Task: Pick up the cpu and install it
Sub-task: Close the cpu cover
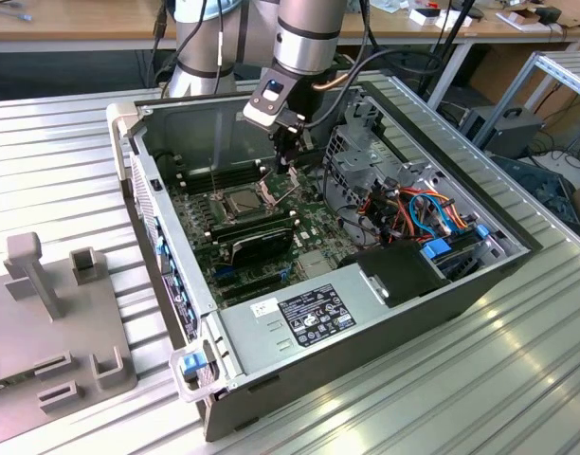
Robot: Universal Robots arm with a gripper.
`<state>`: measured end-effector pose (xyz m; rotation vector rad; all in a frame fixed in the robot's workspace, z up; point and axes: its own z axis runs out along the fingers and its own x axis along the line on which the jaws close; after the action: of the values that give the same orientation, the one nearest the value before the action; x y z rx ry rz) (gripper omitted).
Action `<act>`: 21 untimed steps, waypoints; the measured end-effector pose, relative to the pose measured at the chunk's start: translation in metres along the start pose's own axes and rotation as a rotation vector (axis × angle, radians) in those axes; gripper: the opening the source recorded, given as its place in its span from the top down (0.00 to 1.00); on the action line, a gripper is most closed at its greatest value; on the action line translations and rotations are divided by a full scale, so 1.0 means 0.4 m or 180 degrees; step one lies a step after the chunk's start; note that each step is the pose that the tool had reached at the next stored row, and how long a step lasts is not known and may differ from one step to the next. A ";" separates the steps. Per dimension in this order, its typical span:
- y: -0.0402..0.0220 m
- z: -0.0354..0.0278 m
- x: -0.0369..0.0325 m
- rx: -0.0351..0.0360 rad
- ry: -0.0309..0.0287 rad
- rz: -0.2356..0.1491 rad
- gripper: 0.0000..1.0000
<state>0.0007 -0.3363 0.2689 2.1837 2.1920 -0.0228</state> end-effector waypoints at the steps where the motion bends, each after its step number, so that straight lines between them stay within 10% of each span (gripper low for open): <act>1: 0.003 0.000 0.000 0.0000 0.0000 0.0000 0.89; 9: 0.042 0.001 0.000 0.0000 0.0000 0.0000 0.89; 21: 0.045 0.001 0.000 0.0000 0.0000 0.0000 0.89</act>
<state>0.0187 -0.3363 0.2688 2.1837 2.1921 -0.0226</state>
